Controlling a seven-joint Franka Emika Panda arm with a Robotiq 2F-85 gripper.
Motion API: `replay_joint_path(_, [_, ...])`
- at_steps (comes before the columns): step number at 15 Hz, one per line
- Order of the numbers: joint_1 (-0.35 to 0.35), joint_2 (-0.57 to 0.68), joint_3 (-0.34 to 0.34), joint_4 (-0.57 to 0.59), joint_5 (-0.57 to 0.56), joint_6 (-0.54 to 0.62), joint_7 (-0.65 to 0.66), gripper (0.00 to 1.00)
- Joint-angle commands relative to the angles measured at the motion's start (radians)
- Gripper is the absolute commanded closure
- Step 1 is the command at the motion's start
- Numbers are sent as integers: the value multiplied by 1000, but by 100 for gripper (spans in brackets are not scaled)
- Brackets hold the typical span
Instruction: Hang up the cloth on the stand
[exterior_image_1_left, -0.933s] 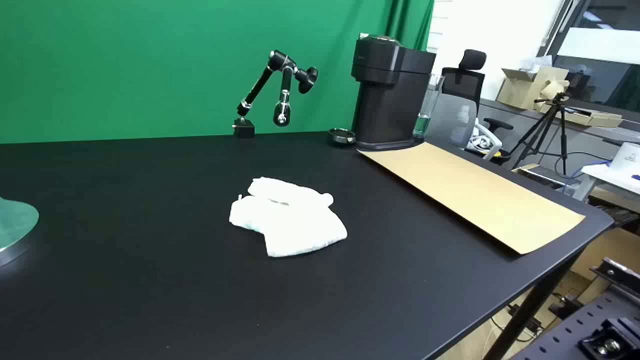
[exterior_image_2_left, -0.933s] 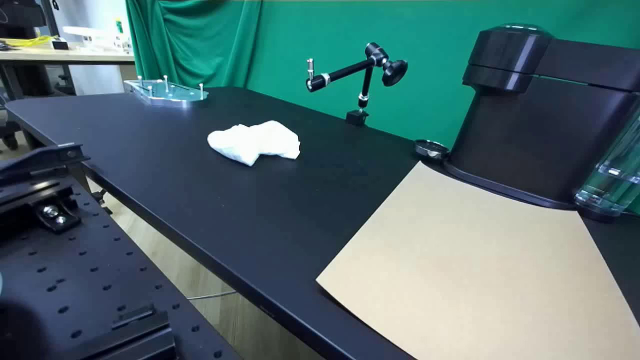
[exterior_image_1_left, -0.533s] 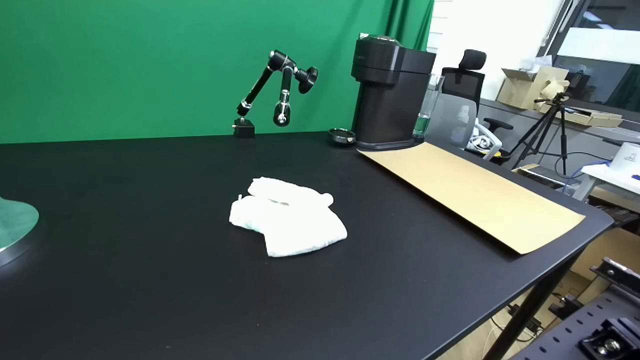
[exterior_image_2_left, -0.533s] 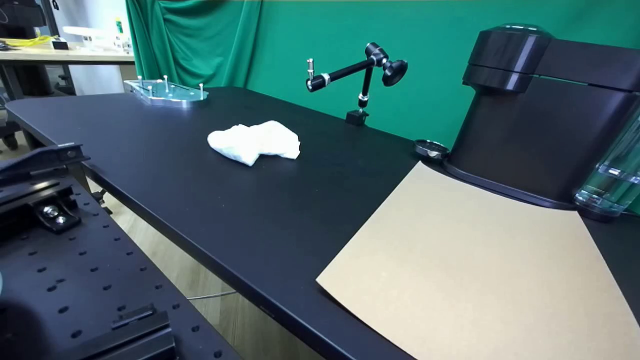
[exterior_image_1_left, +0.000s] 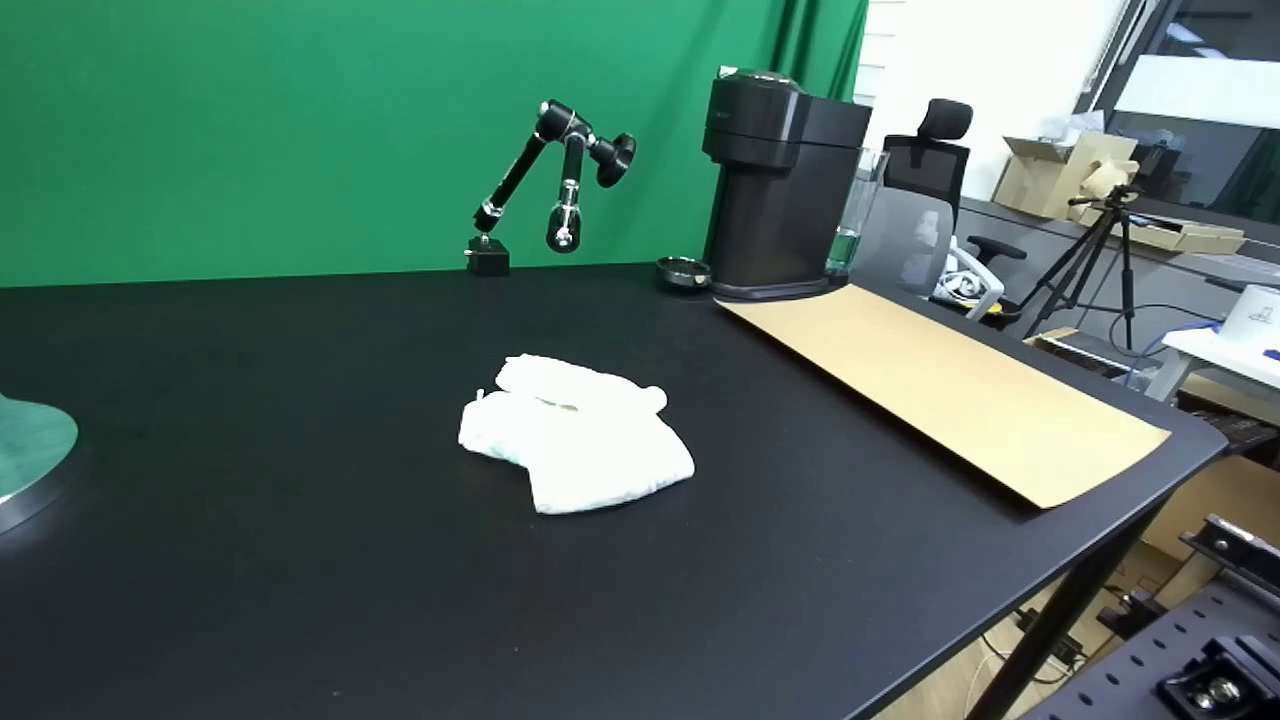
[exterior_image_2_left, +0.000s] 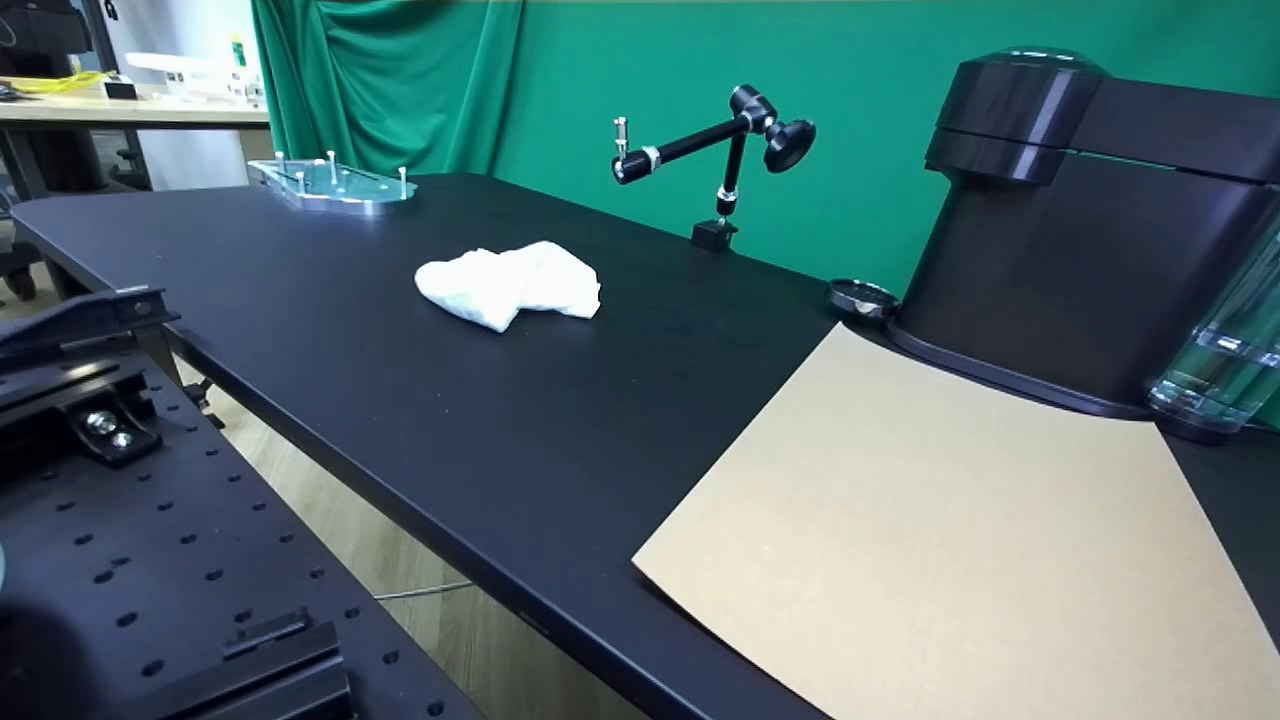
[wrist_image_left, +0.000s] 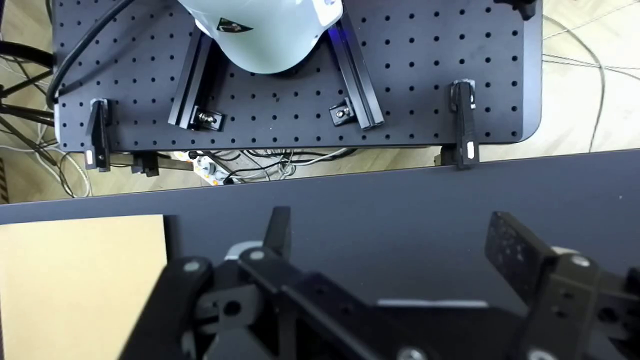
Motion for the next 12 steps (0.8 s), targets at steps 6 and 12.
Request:
replay_joint_path(6, [-54,115,-16,-18,-136,191,16,0])
replay_joint_path(12, [-80,287,-12,-23,-367,446,35,0])
